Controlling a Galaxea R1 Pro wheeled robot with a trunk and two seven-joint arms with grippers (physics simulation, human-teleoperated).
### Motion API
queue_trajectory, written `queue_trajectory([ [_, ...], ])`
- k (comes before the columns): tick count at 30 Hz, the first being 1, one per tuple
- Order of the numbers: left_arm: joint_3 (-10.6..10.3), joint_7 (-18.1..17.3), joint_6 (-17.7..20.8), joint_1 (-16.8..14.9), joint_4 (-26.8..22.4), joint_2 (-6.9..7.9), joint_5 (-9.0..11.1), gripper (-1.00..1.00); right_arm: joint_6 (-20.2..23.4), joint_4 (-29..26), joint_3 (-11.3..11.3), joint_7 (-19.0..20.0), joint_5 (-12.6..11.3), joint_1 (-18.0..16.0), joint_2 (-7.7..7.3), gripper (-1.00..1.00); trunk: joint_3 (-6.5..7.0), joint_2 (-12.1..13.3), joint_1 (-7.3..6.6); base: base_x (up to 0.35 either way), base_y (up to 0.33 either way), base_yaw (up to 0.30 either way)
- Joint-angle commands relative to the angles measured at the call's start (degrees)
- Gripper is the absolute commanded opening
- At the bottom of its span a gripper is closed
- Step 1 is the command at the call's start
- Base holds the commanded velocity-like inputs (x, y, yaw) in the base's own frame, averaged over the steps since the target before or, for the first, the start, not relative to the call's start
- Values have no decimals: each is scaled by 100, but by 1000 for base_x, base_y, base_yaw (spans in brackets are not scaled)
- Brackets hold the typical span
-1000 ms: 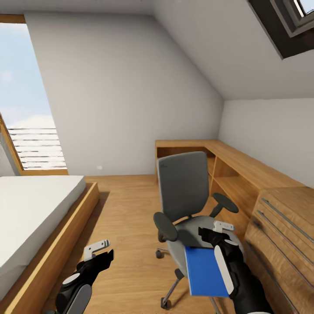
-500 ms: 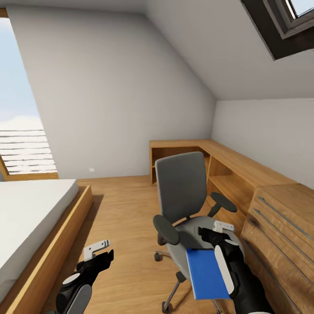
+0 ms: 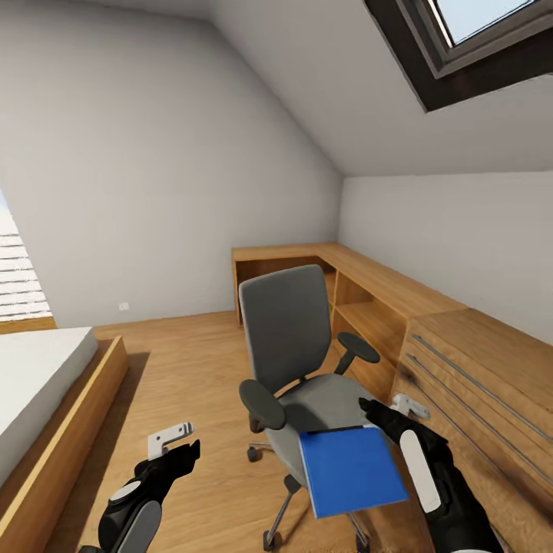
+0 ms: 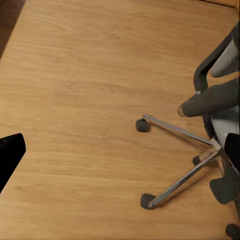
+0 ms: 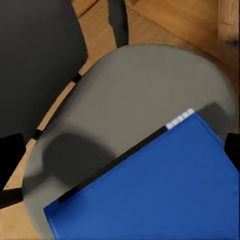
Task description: In the bedroom, organize the workspace by keeping the computer under the desk, ensuring the monitor is on the desk, placing the keyboard on the desk next to the monitor, placing the mouse on the desk next to the keyboard, moving the folder from the swivel chair onto the desk next to the mouse, stacking the notebook on top of the folder with the pen on top of the notebook, and positioning the swivel chair next to the desk.
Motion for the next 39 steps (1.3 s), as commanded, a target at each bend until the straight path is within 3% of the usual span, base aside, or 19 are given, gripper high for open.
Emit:
queue_trajectory([
  [1,-13,59,5,-5,-9,7,55,100,170,0,-186,-33,-514,3,-139,100,-6,-3,0,0,0,-289],
  [4,-13,55,5,-5,-9,7,55,100,384,54,-304,-27,-1137,8,-318,100,-6,-3,0,0,0,-289],
  [5,-13,54,5,-5,-9,8,55,100,462,211,-378,-26,-1652,9,-488,100,-6,-3,0,0,0,-289],
  [7,-13,54,5,-5,-9,8,55,100,493,399,-421,-25,-2125,9,-644,100,-6,-3,0,0,0,-290],
  [8,-13,54,5,-5,-9,9,55,100,498,437,-427,-25,-2232,10,-684,100,-6,-3,0,0,0,-290],
  [9,-13,55,5,-5,-9,10,55,100,511,670,-446,-25,-2833,10,-886,100,-6,-3,0,0,0,-290],
  [10,-13,54,5,-5,-13,10,55,100,512,842,-454,-20,-3076,10,-942,100,-6,-3,0,0,0,-291],
  [11,-2,57,5,-5,-45,7,55,100,510,952,-483,6,-3176,10,-953,100,-6,-3,0,0,0,-291],
  [15,31,61,5,-5,-137,4,62,100,515,1151,-584,267,-3408,10,-973,100,-6,-3,0,0,0,-292],
  [23,40,86,5,-5,-157,3,64,100,524,1443,-772,1014,-3460,10,-1047,100,-96,-204,109,0,0,-292],
  [31,40,105,5,-5,-158,-5,64,100,524,1484,-785,1091,-3456,11,-1069,100,-240,-525,285,0,0,-259],
  [39,40,106,5,-5,-158,-4,63,100,524,1485,-768,1092,-3463,13,-1057,100,-383,-846,461,0,0,-37],
])
